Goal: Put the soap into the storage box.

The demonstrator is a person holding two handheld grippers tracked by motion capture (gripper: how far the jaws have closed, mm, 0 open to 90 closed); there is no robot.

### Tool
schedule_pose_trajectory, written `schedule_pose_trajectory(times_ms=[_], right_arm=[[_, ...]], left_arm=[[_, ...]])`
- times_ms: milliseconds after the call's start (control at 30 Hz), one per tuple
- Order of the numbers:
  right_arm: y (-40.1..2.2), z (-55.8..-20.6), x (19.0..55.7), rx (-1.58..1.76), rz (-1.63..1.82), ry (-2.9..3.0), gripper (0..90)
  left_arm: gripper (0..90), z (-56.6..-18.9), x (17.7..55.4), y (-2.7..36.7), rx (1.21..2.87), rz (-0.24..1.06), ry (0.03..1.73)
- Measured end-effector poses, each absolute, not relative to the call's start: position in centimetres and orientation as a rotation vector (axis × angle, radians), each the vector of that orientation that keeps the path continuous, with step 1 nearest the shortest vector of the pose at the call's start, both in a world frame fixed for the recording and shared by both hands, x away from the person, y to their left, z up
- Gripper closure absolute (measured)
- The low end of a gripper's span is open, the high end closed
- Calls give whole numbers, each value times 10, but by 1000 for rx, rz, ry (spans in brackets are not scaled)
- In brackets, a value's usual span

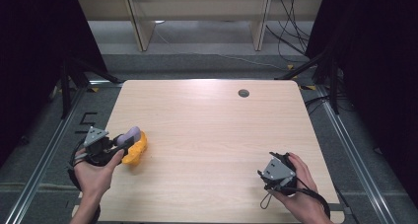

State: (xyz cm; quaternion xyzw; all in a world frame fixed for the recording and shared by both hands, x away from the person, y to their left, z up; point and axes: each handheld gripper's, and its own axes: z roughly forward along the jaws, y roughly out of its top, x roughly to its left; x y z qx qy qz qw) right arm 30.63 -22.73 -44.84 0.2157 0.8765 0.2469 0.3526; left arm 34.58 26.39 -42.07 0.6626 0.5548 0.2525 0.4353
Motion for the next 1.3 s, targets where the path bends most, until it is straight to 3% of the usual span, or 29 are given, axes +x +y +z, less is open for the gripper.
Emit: schedule_pose_trajectory(times_ms=[1300], right_arm=[[-227,-448,306,550,635,2273,316]], left_arm=[[587,-460,369,259,1739,726,1449]])
